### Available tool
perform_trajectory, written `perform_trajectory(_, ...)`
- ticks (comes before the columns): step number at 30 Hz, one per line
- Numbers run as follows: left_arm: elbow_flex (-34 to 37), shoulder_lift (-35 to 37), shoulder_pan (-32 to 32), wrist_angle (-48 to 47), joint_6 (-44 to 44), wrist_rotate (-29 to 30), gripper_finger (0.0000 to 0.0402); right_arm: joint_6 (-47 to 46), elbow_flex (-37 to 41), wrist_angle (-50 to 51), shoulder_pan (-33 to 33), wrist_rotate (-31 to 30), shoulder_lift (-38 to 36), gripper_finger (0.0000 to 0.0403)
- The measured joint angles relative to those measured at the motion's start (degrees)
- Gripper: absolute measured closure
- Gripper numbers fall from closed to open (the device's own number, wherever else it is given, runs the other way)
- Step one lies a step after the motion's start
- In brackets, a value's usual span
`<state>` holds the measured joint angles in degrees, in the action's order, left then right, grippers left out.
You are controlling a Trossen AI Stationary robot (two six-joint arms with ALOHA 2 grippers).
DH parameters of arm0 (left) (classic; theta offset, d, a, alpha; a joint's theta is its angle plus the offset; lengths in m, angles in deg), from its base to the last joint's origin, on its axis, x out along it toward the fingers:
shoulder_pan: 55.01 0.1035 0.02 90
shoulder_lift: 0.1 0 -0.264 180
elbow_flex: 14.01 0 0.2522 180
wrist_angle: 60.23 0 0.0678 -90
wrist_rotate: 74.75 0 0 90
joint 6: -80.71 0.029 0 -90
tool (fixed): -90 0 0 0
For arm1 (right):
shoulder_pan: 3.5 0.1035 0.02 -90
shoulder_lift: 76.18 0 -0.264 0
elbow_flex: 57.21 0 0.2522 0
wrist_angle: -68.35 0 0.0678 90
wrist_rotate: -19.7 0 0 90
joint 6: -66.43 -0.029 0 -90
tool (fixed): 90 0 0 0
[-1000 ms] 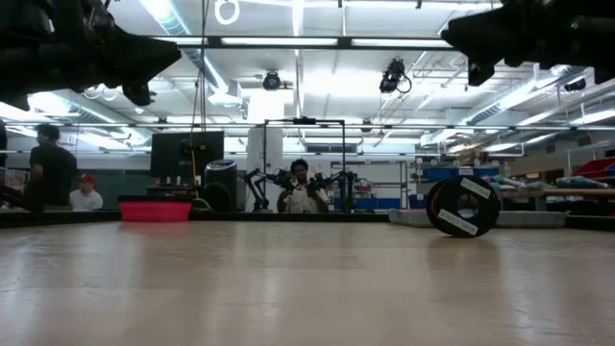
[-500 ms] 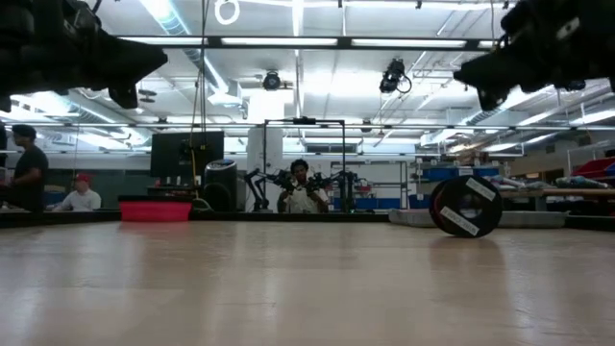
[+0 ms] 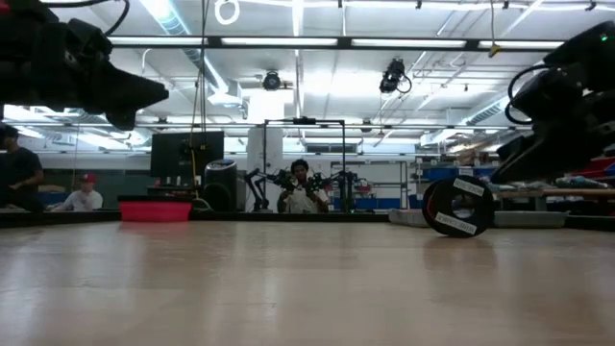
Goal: Coil cords
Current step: Return to Home Position
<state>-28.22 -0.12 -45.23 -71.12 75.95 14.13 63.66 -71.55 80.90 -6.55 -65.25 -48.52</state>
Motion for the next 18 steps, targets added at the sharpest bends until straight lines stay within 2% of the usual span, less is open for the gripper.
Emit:
perform_trajectory(9, 0.02, 0.03, 0.0, -2.1, -0.02, 0.05, 0.0321, -0.02, 0.04, 0.15, -0.02, -0.93, -5.43, 0.0314)
perform_trajectory(18, 0.02, 0.03, 0.0, -2.1, -0.02, 0.09, 0.0321, -0.02, 0.07, 0.11, -0.01, -0.93, -19.49, 0.0314)
